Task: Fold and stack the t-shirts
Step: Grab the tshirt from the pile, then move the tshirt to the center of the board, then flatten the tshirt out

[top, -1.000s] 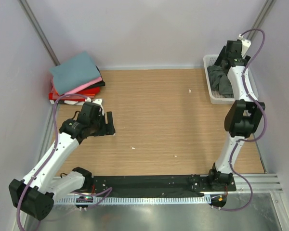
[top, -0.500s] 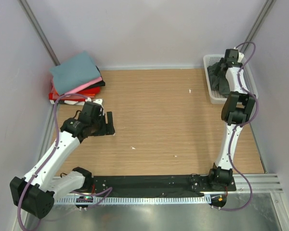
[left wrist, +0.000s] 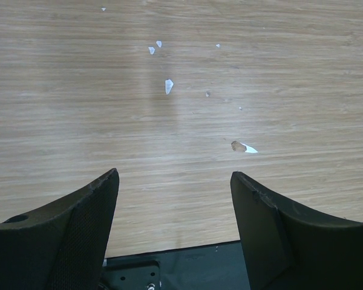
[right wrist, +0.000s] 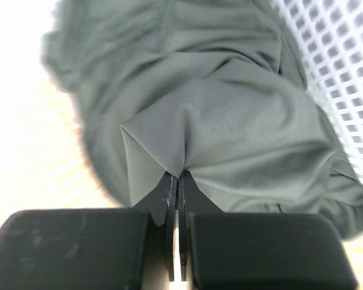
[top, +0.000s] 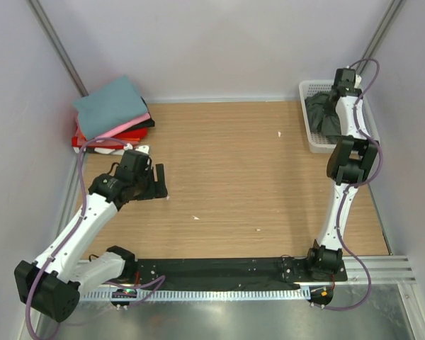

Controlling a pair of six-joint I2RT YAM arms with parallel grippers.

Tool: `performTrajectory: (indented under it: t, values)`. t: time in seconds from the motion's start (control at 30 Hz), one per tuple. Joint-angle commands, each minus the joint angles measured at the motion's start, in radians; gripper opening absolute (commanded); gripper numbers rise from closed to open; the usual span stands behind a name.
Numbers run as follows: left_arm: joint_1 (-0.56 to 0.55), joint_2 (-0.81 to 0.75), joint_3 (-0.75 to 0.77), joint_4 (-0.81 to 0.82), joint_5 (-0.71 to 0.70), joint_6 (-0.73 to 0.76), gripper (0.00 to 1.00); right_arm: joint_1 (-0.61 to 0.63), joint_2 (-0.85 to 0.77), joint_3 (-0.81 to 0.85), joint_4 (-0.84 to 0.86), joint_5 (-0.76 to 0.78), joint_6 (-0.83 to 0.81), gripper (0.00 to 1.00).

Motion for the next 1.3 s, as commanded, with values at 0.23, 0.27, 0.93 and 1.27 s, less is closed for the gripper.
performTrajectory:
  t: [0.23, 0.27, 0.93, 1.27]
  values:
    - [-0.004, -0.059, 0.019, -0.005, -0.061, -0.007, 0.76, 0.252, -0.648, 0.117, 0.035, -0.377, -0.099, 0.01]
    - [-0.004, -0.062, 0.019, -0.005, -0.064, -0.009, 0.76, 0.257, -0.699, 0.102, 0.047, -0.313, -0.073, 0.01]
    - [-0.004, -0.080, 0.020, -0.007, -0.076, -0.007, 0.76, 0.168, -1.219, -1.190, 0.000, -0.012, 0.230, 1.00]
    - [-0.004, -0.027, 0.034, -0.023, -0.073, -0.019, 0.74, 0.191, -1.304, -1.266, -0.005, -0.174, 0.227, 1.00]
